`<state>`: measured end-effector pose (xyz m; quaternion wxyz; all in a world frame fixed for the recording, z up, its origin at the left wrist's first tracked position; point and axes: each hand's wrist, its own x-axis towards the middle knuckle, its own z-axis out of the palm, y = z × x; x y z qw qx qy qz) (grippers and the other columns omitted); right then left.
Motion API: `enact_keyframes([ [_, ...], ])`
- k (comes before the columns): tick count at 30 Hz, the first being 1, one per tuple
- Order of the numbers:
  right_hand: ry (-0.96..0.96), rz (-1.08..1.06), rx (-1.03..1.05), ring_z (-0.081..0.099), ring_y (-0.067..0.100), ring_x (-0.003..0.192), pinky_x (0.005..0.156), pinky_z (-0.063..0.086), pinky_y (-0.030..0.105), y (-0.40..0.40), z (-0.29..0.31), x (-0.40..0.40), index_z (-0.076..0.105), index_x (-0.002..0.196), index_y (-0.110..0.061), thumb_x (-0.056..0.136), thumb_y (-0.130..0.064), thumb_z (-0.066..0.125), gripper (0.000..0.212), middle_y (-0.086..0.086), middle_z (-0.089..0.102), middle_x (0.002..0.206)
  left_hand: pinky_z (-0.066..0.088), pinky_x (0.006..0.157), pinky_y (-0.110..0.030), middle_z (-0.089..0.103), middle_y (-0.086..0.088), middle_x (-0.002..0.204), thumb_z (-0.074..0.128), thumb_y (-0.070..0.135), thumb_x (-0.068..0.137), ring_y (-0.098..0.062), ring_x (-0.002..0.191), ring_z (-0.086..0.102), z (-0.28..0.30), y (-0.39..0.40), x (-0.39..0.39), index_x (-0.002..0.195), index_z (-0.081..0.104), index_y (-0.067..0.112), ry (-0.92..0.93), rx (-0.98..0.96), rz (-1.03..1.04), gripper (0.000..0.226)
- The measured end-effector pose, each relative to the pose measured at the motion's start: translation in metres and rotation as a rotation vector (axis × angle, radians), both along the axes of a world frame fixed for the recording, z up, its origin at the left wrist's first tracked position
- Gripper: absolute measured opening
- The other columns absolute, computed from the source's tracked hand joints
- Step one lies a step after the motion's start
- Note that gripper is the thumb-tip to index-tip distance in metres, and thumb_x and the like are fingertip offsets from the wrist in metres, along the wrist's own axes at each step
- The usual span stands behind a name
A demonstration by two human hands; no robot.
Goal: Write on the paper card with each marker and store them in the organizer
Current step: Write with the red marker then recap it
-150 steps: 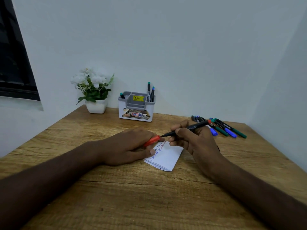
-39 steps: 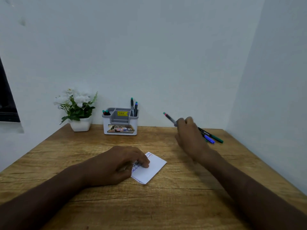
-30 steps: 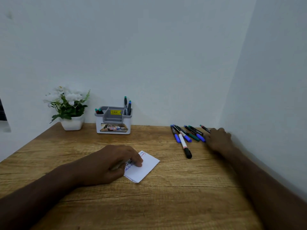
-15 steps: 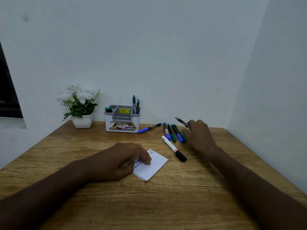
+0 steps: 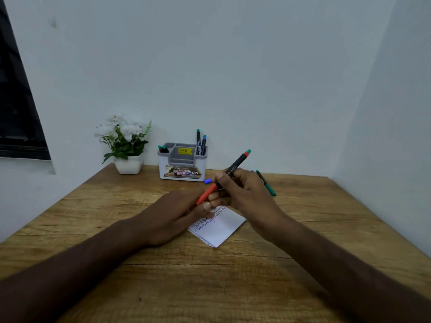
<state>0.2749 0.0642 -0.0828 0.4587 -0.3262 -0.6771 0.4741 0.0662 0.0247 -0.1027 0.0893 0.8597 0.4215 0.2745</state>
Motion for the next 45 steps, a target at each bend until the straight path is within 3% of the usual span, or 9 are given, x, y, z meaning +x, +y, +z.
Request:
enact_keyframes([
  [6, -0.033, 0.039, 0.077, 0.08, 0.031, 0.094, 0.093, 0.065, 0.047, 0.002, -0.002, 0.007, 0.077, 0.117, -0.008, 0.103, -0.023, 0.069, 0.022, 0.015, 0.083, 0.099, 0.051, 0.079, -0.021, 0.071, 0.023, 0.106, 0.031, 0.052, 0.111, 0.0, 0.096, 0.068, 0.001, -0.002, 0.001, 0.124, 0.055, 0.044, -0.043, 0.007, 0.022, 0.029],
  [11, -0.008, 0.079, 0.042, 0.08, 0.029, 0.103, 0.099, 0.063, 0.046, 0.001, -0.004, 0.006, 0.079, 0.118, -0.007, 0.106, -0.026, 0.062, 0.028, 0.013, 0.083, 0.106, 0.058, 0.091, -0.038, 0.075, 0.014, 0.121, 0.03, 0.05, 0.113, 0.0, 0.107, 0.072, -0.007, 0.006, -0.006, 0.138, 0.055, 0.028, -0.051, -0.013, 0.063, 0.041],
  [16, 0.062, 0.088, -0.037, 0.079, 0.031, 0.108, 0.102, 0.06, 0.052, 0.001, -0.013, -0.001, 0.074, 0.121, -0.006, 0.108, -0.03, 0.054, 0.034, 0.015, 0.081, 0.114, 0.053, 0.087, -0.022, 0.073, 0.019, 0.113, 0.034, 0.039, 0.114, 0.001, 0.1, 0.069, -0.005, 0.006, -0.01, 0.135, 0.056, 0.029, -0.042, 0.008, 0.044, 0.032],
  [23, 0.152, 0.146, -0.168, 0.078, 0.031, 0.111, 0.094, 0.064, 0.039, 0.004, -0.015, -0.003, 0.071, 0.124, -0.004, 0.1, -0.047, 0.053, 0.052, 0.018, 0.08, 0.117, 0.051, 0.084, -0.024, 0.069, 0.024, 0.106, 0.032, 0.043, 0.114, 0.001, 0.095, 0.066, -0.003, 0.007, -0.01, 0.127, 0.054, 0.038, -0.026, 0.0, 0.064, 0.026],
  [28, 0.108, 0.141, -0.172, 0.079, 0.03, 0.11, 0.092, 0.066, 0.034, 0.002, -0.009, -0.002, 0.071, 0.125, -0.005, 0.11, -0.036, 0.05, 0.041, 0.014, 0.081, 0.116, 0.053, 0.081, -0.03, 0.071, 0.019, 0.105, 0.032, 0.046, 0.113, -0.003, 0.092, 0.068, -0.007, 0.009, -0.014, 0.125, 0.051, 0.045, -0.042, 0.001, 0.063, 0.023],
  [32, 0.047, 0.073, -0.09, 0.081, 0.029, 0.103, 0.098, 0.064, 0.048, 0.0, -0.001, 0.004, 0.076, 0.12, -0.006, 0.104, -0.025, 0.066, 0.027, 0.013, 0.083, 0.11, 0.046, 0.079, -0.009, 0.071, 0.032, 0.104, 0.038, 0.037, 0.113, 0.005, 0.097, 0.069, -0.004, 0.004, -0.008, 0.127, 0.061, 0.028, -0.121, -0.045, 0.026, 0.029],
  [36, -0.043, -0.001, 0.024, 0.082, 0.027, 0.098, 0.096, 0.065, 0.046, -0.004, -0.006, 0.004, 0.081, 0.111, -0.01, 0.099, -0.02, 0.075, 0.017, 0.01, 0.084, 0.1, 0.05, 0.074, -0.023, 0.071, 0.022, 0.1, 0.037, 0.048, 0.112, -0.005, 0.089, 0.068, -0.007, 0.008, -0.01, 0.126, 0.061, 0.033, -0.058, 0.005, 0.045, 0.031],
  [41, 0.071, 0.078, -0.07, 0.081, 0.029, 0.102, 0.092, 0.066, 0.042, -0.007, -0.005, -0.002, 0.075, 0.121, -0.005, 0.104, -0.024, 0.064, 0.028, 0.014, 0.083, 0.108, 0.053, 0.091, -0.029, 0.072, 0.014, 0.116, 0.033, 0.042, 0.113, -0.005, 0.107, 0.068, -0.006, 0.009, -0.012, 0.135, 0.061, 0.024, -0.092, 0.051, 0.034, 0.04],
  [45, 0.093, 0.127, -0.126, 0.081, 0.026, 0.104, 0.085, 0.067, 0.031, -0.01, -0.008, -0.004, 0.071, 0.125, -0.002, 0.109, -0.025, 0.053, 0.032, 0.016, 0.082, 0.112, 0.048, 0.094, -0.015, 0.072, 0.016, 0.125, 0.033, 0.039, 0.113, 0.003, 0.114, 0.067, -0.003, 0.007, -0.014, 0.152, 0.049, 0.032, -0.091, 0.045, 0.0, 0.042],
])
